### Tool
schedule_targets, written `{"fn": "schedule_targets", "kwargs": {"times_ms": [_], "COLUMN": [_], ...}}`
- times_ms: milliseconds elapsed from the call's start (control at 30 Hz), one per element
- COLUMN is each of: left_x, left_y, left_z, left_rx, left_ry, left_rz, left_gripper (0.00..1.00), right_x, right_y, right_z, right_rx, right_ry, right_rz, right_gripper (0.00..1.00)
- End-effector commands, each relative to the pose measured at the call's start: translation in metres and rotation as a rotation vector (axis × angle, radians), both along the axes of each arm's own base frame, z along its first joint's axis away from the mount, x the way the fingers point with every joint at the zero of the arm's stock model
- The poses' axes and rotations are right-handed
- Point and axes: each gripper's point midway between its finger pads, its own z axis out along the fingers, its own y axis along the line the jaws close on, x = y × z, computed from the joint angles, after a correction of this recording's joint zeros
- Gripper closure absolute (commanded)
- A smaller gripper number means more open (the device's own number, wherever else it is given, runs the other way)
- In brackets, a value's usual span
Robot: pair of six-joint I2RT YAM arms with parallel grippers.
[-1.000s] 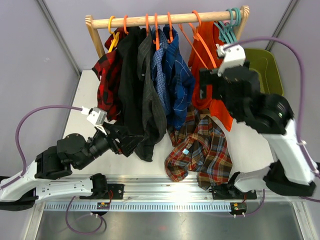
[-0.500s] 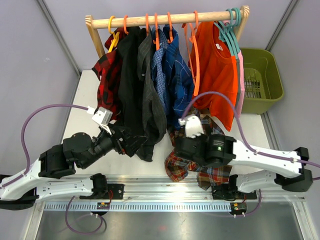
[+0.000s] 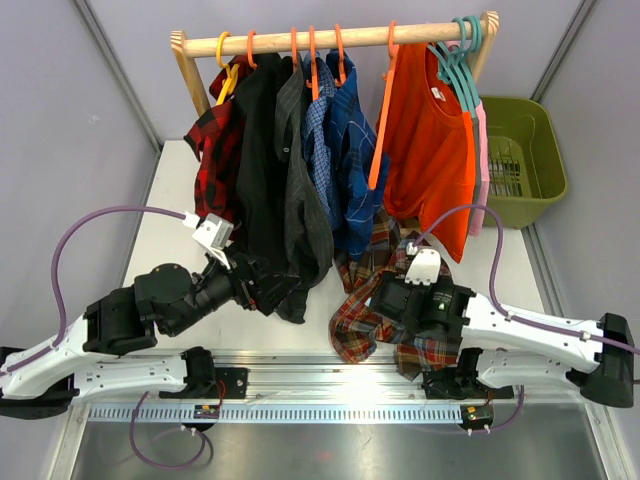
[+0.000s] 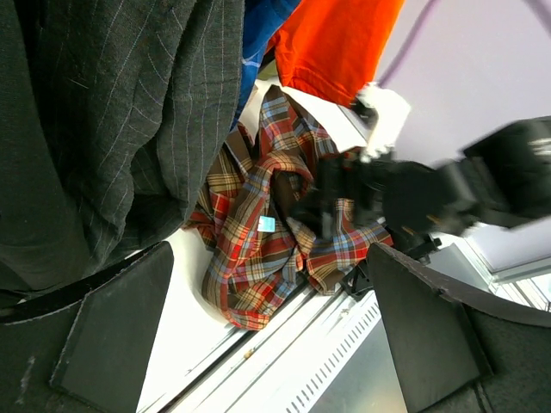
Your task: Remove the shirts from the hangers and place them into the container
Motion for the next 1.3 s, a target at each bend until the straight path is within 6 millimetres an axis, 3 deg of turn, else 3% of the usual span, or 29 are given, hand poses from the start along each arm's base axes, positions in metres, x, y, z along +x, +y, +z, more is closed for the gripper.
{"fn": "schedule_targets", "kwargs": {"times_ms": [0, 133, 167, 233, 300, 433, 500, 567, 667, 767, 800, 900, 1000, 1100, 1133, 1267], "left_x": [-0.003, -0.002, -0.002, -0.002, -0.002, -0.003, -0.002, -0.003, -0.003, -0.003, -0.004, -0.004, -0.004, -0.005, -0.005, -0.007], "left_y": [-0.003, -0.005, -0.006, -0.008, -0.008, -0.003, 0.000, 0.002, 0.006, 0.008, 0.008, 0.004, -0.001, -0.004, -0.005, -0.009], "left_z": [0.009, 0.007, 0.006, 0.006, 0.008, 0.007, 0.007, 0.006, 0.006, 0.006, 0.006, 0.004, 0.003, 0.001, 0.001, 0.000], "left_rx": [-0.052, -0.044, -0.041, -0.032, -0.035, -0.037, -0.036, -0.036, -0.040, -0.036, -0.035, -0.026, -0.020, -0.011, -0.010, -0.006], "left_ry": [0.003, 0.005, 0.003, 0.003, 0.003, 0.002, 0.001, 0.004, 0.004, -0.001, 0.000, 0.000, 0.001, 0.005, 0.005, 0.014], "left_rz": [-0.016, -0.016, -0.018, -0.020, -0.021, -0.014, -0.008, -0.004, 0.001, 0.000, -0.001, -0.010, -0.022, -0.033, -0.035, -0.047], "left_gripper": [0.01, 0.01, 0.01, 0.01, 0.01, 0.01, 0.01, 0.01, 0.01, 0.01, 0.01, 0.01, 0.01, 0.01, 0.01, 0.01], "right_x": [0.027, 0.052, 0.070, 0.082, 0.099, 0.124, 0.129, 0.126, 0.112, 0.092, 0.086, 0.075, 0.072, 0.070, 0.067, 0.074], "right_y": [0.036, 0.050, 0.057, 0.078, 0.076, 0.068, 0.062, 0.054, 0.036, 0.014, 0.010, 0.003, -0.022, -0.055, -0.063, -0.095], "right_z": [-0.005, -0.020, -0.020, -0.026, -0.033, -0.066, -0.078, -0.102, -0.133, -0.147, -0.148, -0.139, -0.110, -0.071, -0.048, 0.011], "right_rx": [0.192, 0.213, 0.229, 0.300, 0.315, 0.204, 0.162, 0.121, 0.107, 0.116, 0.125, 0.195, 0.179, 0.134, 0.129, 0.106], "right_ry": [-0.037, -0.029, -0.044, -0.008, 0.010, 0.073, 0.085, 0.130, 0.189, 0.202, 0.208, 0.181, 0.088, -0.022, -0.053, -0.237], "right_rz": [0.005, 0.052, 0.067, 0.117, 0.105, 0.062, 0.027, -0.026, -0.113, -0.219, -0.241, -0.273, -0.390, -0.499, -0.518, -0.633], "right_gripper": [0.01, 0.01, 0.00, 0.00, 0.01, 0.01, 0.00, 0.03, 0.24, 0.91, 1.00, 1.00, 1.00, 1.00, 1.00, 1.00]}}
